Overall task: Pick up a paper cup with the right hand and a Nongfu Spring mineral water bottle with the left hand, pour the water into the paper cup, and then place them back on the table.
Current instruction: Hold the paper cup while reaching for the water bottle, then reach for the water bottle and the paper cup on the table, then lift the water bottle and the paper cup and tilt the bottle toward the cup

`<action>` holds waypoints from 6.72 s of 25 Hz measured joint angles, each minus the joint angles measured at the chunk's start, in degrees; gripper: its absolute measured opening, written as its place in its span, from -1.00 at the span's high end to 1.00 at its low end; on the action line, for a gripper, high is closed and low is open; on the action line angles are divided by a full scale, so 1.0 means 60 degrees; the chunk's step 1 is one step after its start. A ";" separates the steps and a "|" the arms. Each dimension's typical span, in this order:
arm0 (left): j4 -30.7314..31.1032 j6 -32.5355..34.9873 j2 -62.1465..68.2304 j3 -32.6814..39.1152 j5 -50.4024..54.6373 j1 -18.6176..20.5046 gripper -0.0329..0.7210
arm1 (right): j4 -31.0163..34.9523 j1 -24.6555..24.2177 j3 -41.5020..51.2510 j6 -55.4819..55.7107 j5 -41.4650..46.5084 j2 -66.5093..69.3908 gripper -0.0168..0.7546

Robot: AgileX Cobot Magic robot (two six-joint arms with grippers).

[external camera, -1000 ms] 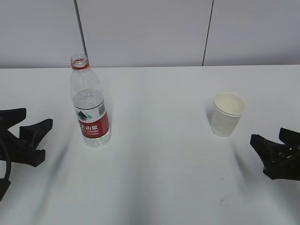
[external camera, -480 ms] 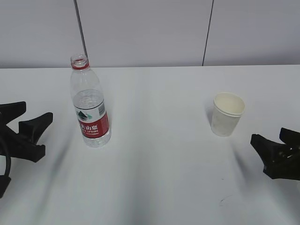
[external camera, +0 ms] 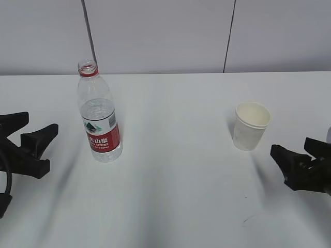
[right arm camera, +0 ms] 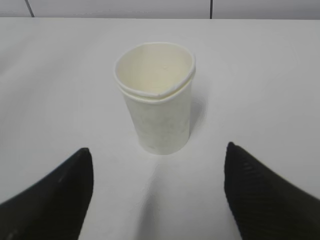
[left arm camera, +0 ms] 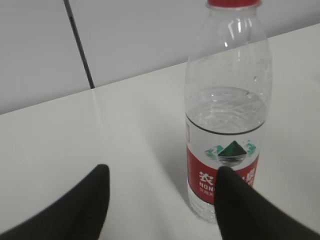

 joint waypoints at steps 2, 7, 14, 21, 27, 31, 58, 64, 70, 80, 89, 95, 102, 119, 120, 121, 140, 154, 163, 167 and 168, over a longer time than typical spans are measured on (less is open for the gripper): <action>0.0000 0.0000 0.0000 0.0000 0.0000 0.0000 -0.20 | 0.0000 0.0000 -0.0203 0.0000 -0.0015 0.0338 -0.63; 0.0000 -0.0159 0.0000 0.0000 0.0000 0.0000 -0.20 | 0.0000 0.0000 -0.0951 0.0000 -0.0015 0.1124 -0.63; 0.0000 -0.0222 0.0000 0.0000 0.0000 0.0000 -0.20 | -0.0163 0.0000 -0.2174 0.0101 -0.0015 0.2347 -0.63; 0.0000 -0.0318 0.0000 0.0000 0.0000 0.0000 -0.20 | -0.0469 0.0000 -0.3429 0.0258 -0.0015 0.3582 -0.63; 0.0000 -0.0462 0.0000 0.0000 0.0000 0.0000 -0.20 | -0.0904 0.0000 -0.4309 0.0396 -0.0015 0.4272 -0.61; 0.0002 -0.0470 0.0000 0.0000 0.0000 0.0000 -0.20 | -0.0993 0.0000 -0.4620 0.0438 -0.0020 0.4402 -0.60; 0.0307 -0.0720 0.0000 0.0000 -0.0002 0.0000 -0.20 | -0.1407 0.0000 -0.5446 0.0457 -0.0020 0.4646 -0.25; 0.0768 -0.0720 0.0316 0.0000 -0.0288 0.0000 -0.48 | -0.1407 0.0000 -0.5446 0.0457 -0.0020 0.4646 -0.17; 0.0863 -0.0727 0.1570 -0.0018 -0.1794 0.0000 -0.61 | -0.1334 0.0000 -0.5446 0.0457 -0.0020 0.4646 -0.17; 0.1336 -0.0727 0.3708 -0.0826 -0.1984 -0.0050 -0.65 | -0.1305 0.0000 -0.5446 0.0457 -0.0020 0.4646 -0.17; 0.1633 -0.0802 0.4744 -0.2355 -0.1999 -0.0389 -0.65 | -0.1290 0.0000 -0.5446 0.0457 -0.0039 0.4646 -0.17; 0.1314 -0.0911 0.5504 -0.3414 -0.1999 -0.0579 -0.65 | -0.1290 0.0000 -0.5446 0.0457 -0.0039 0.4646 -0.17; 0.1265 -0.1109 0.6075 -0.4028 -0.1997 -0.0583 -0.63 | -0.1290 0.0000 -0.5446 0.0457 -0.0039 0.4646 -0.16; 0.1274 -0.1130 0.6075 -0.4028 -0.2040 -0.0600 -0.08 | -0.3497 0.0000 -0.5452 0.0801 -0.0082 0.4646 -0.16; 0.1274 -0.1130 0.6075 -0.4028 -0.2040 -0.0600 -0.08 | -0.3747 0.0000 -0.5452 0.0961 -0.0103 0.4646 -0.16; 0.1274 -0.1130 0.6075 -0.4028 -0.2040 -0.0600 -0.08 | -0.3941 0.0000 -0.5452 0.1082 -0.0117 0.4646 -0.16; 0.1313 0.1171 0.4307 -0.4028 -0.0220 -0.0600 -0.07 | -0.6492 0.1334 -0.5648 0.2252 0.0178 0.3594 -0.15; 0.1318 0.3499 0.3192 -0.4012 0.1430 -0.0600 -0.06 | -0.7883 0.1940 -0.6809 0.4246 0.0731 0.3394 -0.15; 0.0850 0.5011 0.3105 -0.3951 0.1763 -0.0600 -0.06 | -0.9388 0.1940 -0.7708 0.5920 0.1017 0.3394 -0.15; 0.0779 0.5283 0.3105 -0.3951 0.1772 -0.0600 -0.06 | -0.9983 0.1940 -0.7990 0.6466 0.1033 0.3394 -0.15; 0.0731 0.5480 0.3105 -0.3951 0.1772 -0.0600 -0.06 | -1.0092 0.1940 -0.8017 0.6508 0.1033 0.3394 -0.15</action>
